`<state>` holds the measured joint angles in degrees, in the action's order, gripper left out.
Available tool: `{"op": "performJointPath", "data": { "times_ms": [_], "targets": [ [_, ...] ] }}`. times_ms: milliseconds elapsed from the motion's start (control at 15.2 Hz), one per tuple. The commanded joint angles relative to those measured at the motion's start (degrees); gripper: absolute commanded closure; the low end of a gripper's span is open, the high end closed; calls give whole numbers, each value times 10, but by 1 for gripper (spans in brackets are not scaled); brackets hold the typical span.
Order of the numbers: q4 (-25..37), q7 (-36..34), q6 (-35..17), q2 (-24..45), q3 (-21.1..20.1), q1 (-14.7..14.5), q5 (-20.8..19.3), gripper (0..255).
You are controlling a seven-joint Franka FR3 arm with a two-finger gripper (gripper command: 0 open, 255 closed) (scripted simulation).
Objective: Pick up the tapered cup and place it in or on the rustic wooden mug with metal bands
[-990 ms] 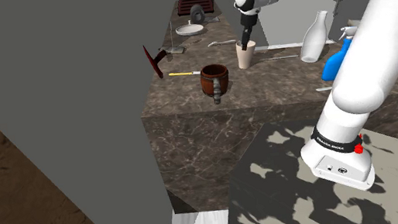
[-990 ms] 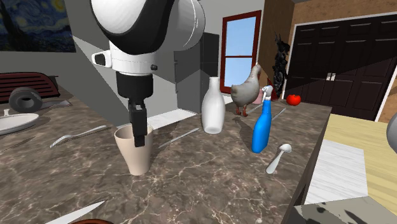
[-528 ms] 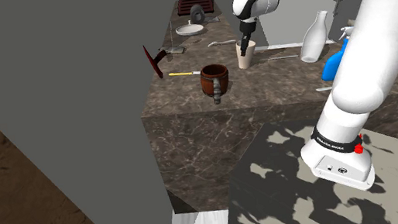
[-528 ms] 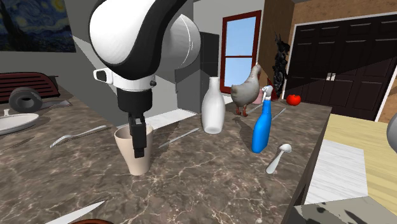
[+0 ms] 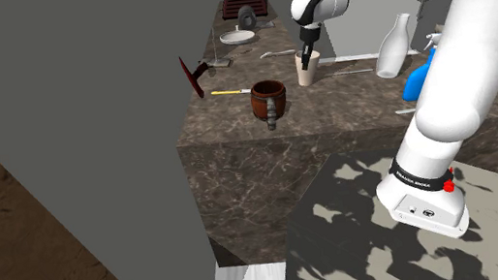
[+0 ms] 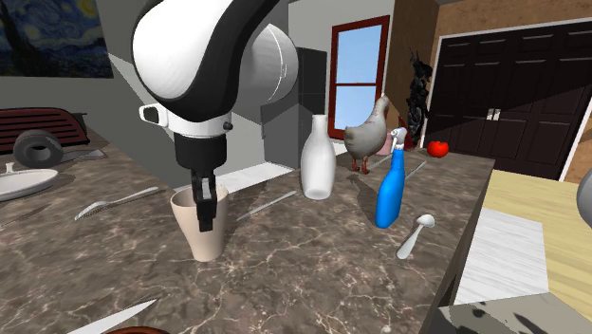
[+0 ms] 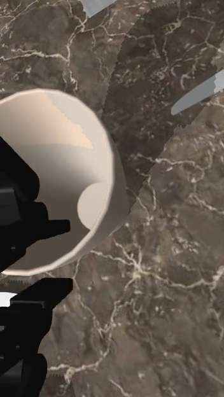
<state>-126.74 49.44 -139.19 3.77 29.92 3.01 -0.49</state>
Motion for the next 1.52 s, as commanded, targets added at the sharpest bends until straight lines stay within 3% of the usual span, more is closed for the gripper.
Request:
{"op": "performJointPath", "data": {
  "times_ms": [0, 462, 1452],
  "targets": [
    [0, 0, 0, 0, 0, 0, 0, 255],
    [0, 0, 0, 0, 0, 0, 0, 255],
    [60, -24, 114, -61, -2, -4, -38, 255]
  ]
}}
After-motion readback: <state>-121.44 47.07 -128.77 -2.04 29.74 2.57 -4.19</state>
